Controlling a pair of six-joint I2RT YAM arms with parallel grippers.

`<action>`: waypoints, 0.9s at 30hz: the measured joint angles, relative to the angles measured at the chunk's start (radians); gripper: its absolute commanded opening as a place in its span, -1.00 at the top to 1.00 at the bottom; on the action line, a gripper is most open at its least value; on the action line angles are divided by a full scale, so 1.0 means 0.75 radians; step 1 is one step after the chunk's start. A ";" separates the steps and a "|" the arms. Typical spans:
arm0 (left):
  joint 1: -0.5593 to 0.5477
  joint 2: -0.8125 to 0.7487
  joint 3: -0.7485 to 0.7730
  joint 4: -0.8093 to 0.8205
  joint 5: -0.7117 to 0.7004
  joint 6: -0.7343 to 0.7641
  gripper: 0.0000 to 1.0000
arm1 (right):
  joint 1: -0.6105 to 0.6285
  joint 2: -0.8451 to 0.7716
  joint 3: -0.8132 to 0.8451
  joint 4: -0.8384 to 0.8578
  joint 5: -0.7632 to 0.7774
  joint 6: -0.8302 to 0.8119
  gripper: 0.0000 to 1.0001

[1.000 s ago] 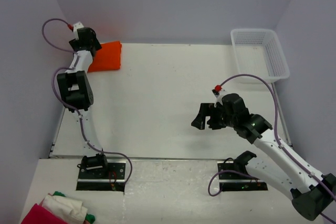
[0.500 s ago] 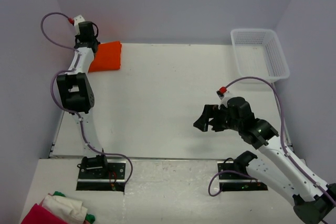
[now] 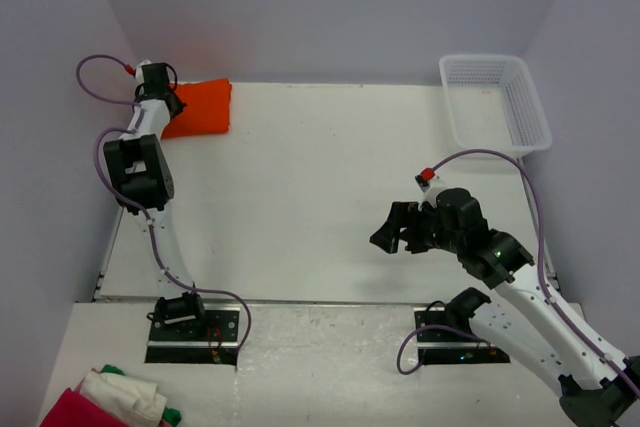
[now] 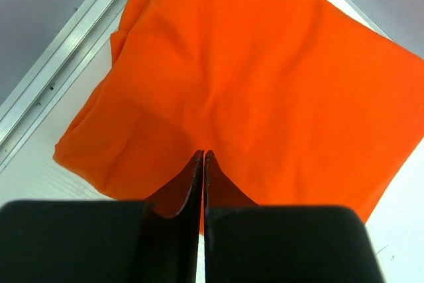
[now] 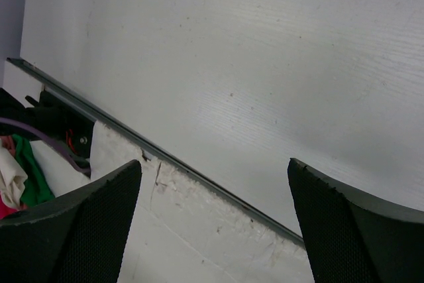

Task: Fold and stack the t-shirts
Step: Put the neatly folded tshirt into the corner of the board with the left arm

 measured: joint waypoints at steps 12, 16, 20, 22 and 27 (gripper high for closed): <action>0.062 0.062 0.017 -0.009 -0.027 0.000 1.00 | 0.000 0.002 0.000 -0.010 0.001 0.001 -0.83; 0.087 0.065 0.017 -0.009 -0.027 0.001 1.00 | 0.000 0.012 0.000 -0.012 0.001 0.001 -0.83; 0.107 0.065 0.017 -0.008 -0.026 0.001 1.00 | 0.000 0.028 0.000 -0.021 0.002 0.001 -0.84; 0.117 0.065 0.017 -0.008 -0.026 0.001 1.00 | 0.000 0.030 0.000 -0.027 0.007 0.001 -0.84; 0.144 0.070 0.020 -0.008 -0.024 0.001 1.00 | 0.000 0.037 0.000 -0.034 0.011 0.001 -0.84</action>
